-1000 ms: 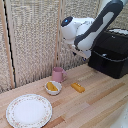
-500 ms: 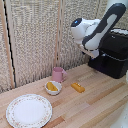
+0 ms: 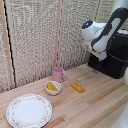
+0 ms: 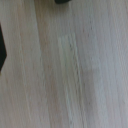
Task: Please go towards the air fryer and gently seize its handle using your gripper. Slowly reveal the interior of the air fryer by pulling the handle outward. Head to the bowl filled with hot dogs and firmly but gently grasp it. Carefully place it inside the now-open air fryer.
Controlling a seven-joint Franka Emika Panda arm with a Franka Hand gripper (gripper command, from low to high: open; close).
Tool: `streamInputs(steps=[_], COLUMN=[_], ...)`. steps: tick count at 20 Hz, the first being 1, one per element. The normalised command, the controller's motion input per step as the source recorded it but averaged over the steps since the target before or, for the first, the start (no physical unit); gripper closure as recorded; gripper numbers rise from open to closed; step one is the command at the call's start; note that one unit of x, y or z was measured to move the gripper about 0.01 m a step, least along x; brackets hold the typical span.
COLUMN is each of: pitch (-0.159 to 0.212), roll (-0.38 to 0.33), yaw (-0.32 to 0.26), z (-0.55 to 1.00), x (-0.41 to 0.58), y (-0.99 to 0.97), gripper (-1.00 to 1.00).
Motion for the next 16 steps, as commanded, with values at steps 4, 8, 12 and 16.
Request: streamInputs(steps=[4,8,12,16], pitch=[0.0,0.0,0.0,0.023], roll=[-0.031,-0.018,-0.031,0.005], yaw=[0.131,0.186,0.188,0.104], z=[-0.18,-0.05,0.0,0.01], x=[-0.059,-0.045,-0.07,0.001], y=[-0.64,-0.6,-0.55,-0.29], gripper=[-1.0,-1.0,-1.0,1.0])
